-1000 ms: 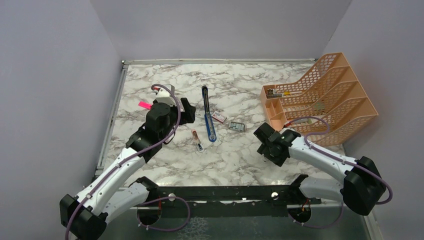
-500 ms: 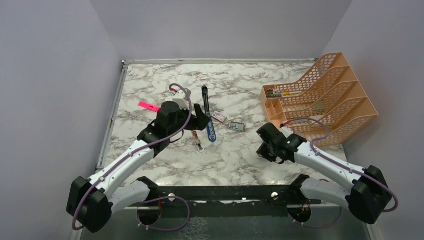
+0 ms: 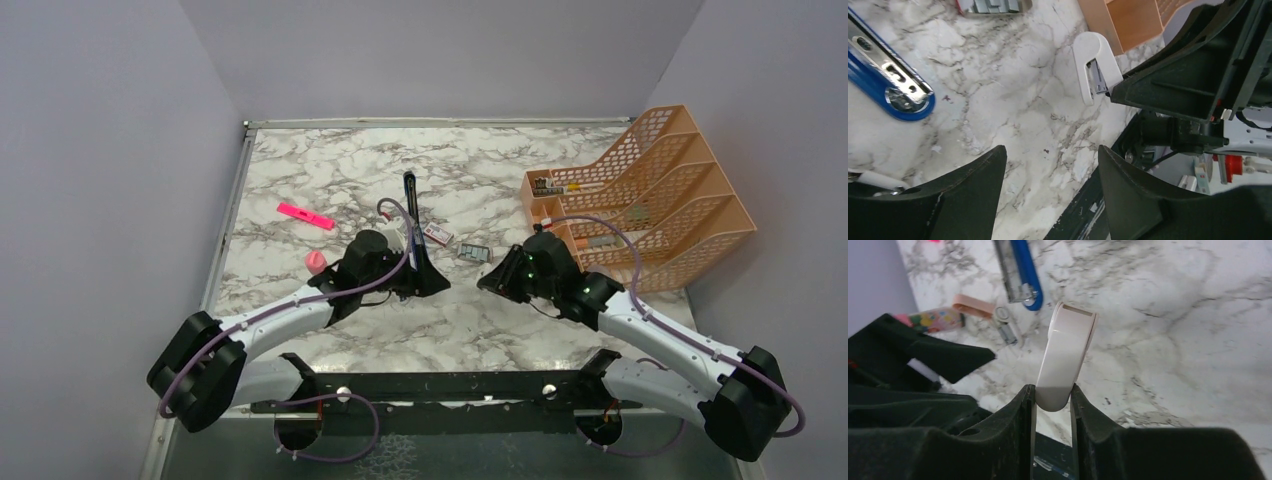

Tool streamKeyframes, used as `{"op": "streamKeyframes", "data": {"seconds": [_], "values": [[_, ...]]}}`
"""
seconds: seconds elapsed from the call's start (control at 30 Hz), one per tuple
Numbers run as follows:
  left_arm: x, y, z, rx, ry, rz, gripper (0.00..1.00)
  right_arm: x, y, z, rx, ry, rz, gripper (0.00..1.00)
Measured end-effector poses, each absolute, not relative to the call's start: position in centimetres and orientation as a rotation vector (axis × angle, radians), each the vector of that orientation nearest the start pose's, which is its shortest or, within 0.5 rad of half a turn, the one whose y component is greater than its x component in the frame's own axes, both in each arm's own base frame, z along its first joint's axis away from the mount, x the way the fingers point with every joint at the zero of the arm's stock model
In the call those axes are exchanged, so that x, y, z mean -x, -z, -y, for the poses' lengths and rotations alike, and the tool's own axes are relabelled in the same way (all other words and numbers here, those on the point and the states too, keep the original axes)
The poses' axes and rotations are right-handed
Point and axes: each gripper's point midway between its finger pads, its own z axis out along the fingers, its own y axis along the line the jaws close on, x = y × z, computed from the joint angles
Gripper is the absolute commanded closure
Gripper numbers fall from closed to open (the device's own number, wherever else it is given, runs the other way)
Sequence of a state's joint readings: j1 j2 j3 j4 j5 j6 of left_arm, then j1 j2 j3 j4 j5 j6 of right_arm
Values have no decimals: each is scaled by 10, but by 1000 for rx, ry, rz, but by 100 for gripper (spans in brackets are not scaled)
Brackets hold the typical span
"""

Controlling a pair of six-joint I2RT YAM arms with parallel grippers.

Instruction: Load the staples into the stapler

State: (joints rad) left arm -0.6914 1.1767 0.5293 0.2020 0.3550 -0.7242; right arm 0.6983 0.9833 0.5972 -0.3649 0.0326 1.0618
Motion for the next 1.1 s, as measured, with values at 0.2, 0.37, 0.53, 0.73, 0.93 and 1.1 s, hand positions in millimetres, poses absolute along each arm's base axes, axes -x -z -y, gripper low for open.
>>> {"op": "streamKeyframes", "data": {"seconds": [0.2, 0.37, 0.53, 0.73, 0.93, 1.1], "values": [[-193, -127, 307, -267, 1287, -2219, 31, -202, -142, -245, -290, -1054, -2366, 81], [-196, -124, 316, -261, 1313, -2208, 36, -197, -156, -259, -200, -1173, -2336, 81], [-199, -129, 321, -243, 1345, -2181, 61, -195, -162, -263, -169, -1215, -2324, 81], [-198, -141, 330, -250, 1408, -2131, 100, -195, -161, -264, -157, -1216, -2325, 81], [-197, -138, 330, -293, 1391, -2110, 100, -192, -159, -260, -154, -1179, -2369, 81], [-200, -129, 321, -346, 1308, -2099, 100, -198, -168, -250, -184, -1151, -2384, 81]]}}
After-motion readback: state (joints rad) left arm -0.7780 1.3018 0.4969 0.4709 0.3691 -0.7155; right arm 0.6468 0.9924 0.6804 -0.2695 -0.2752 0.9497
